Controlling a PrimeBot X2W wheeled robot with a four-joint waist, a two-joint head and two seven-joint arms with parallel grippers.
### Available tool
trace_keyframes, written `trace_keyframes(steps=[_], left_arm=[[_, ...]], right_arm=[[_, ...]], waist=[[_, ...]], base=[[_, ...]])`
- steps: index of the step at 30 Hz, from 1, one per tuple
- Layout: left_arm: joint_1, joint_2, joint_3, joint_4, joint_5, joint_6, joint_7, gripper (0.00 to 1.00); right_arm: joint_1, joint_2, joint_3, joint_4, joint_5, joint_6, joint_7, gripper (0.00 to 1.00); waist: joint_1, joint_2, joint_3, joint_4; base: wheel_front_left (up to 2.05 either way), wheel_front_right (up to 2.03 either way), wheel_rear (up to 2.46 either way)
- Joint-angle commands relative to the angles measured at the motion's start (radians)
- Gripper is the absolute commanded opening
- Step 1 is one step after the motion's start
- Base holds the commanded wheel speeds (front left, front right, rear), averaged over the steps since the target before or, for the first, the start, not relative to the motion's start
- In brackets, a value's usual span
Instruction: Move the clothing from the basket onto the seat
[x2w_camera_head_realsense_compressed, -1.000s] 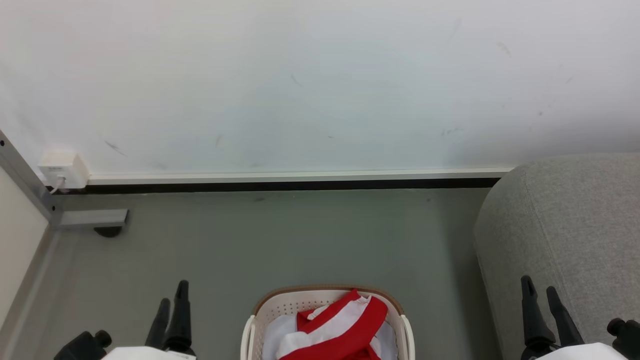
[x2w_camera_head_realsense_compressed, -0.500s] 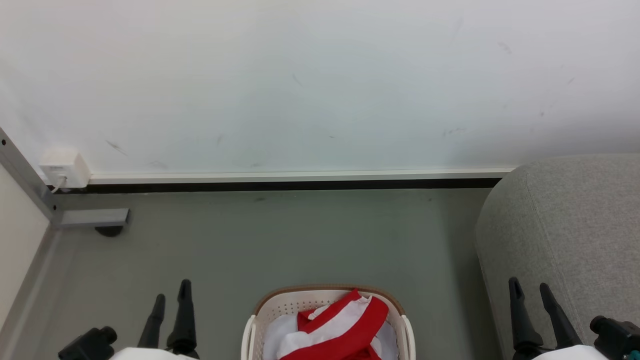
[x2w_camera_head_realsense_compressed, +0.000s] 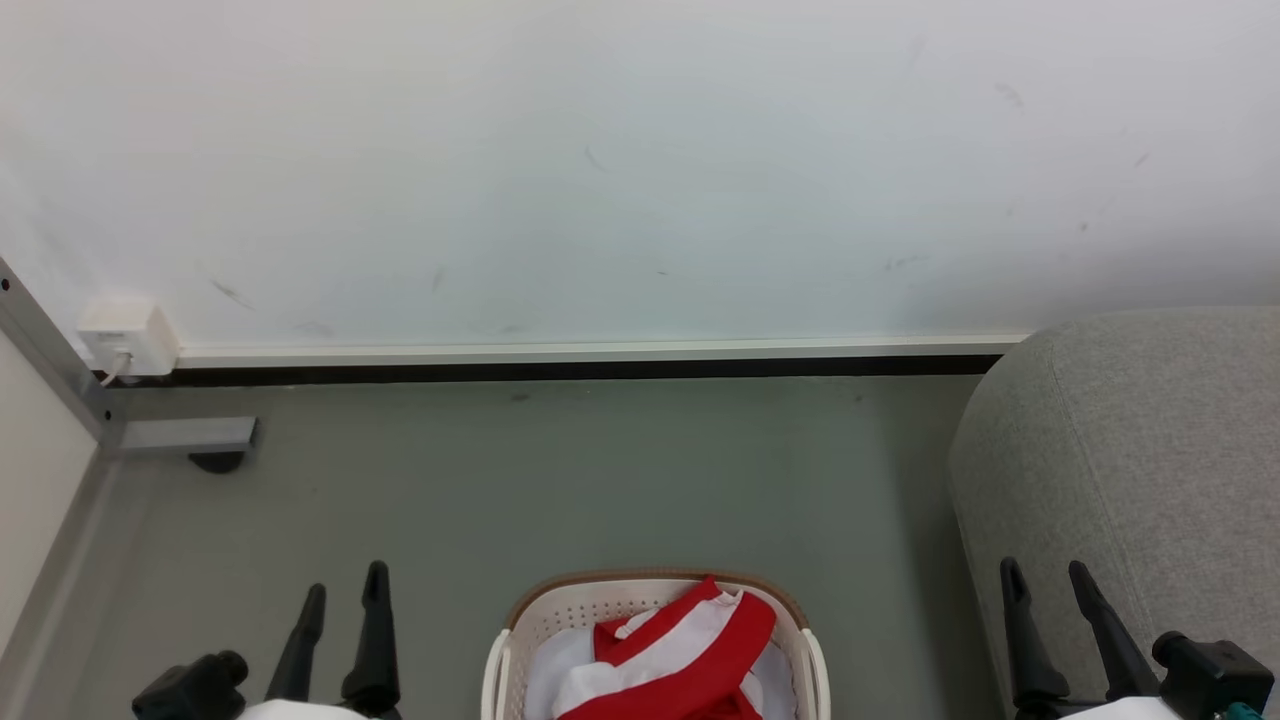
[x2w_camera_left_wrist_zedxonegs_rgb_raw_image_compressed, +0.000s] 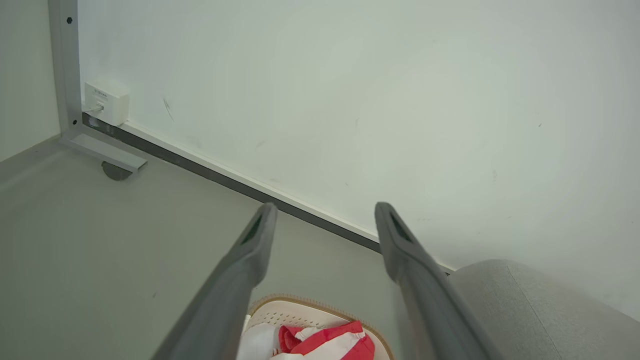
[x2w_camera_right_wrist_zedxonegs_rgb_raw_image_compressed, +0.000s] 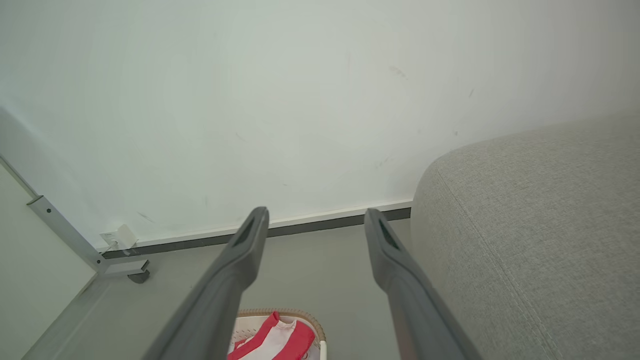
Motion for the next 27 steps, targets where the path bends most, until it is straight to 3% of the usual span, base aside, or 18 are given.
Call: trace_keyframes(steps=[1, 27], left_arm=[[0.000, 0.009, 0.001, -0.009, 0.023, 0.000, -0.014, 1.00], [0.016, 0.011, 0.001, 0.016, 0.283, -0.008, -0.069, 1.00]], right_arm=[[-0.010, -0.011, 0.001, -0.002, -0.026, 0.001, -0.008, 1.00], [0.007, -0.012, -0.007, 0.023, -0.217, 0.001, -0.066, 1.00]], waist=[[0.0000, 0.0000, 0.000, -0.001], [0.0000, 0.0000, 0.001, -0.006]], base=[[0.00, 0.00, 0.00], [0.00, 0.00, 0.00]])
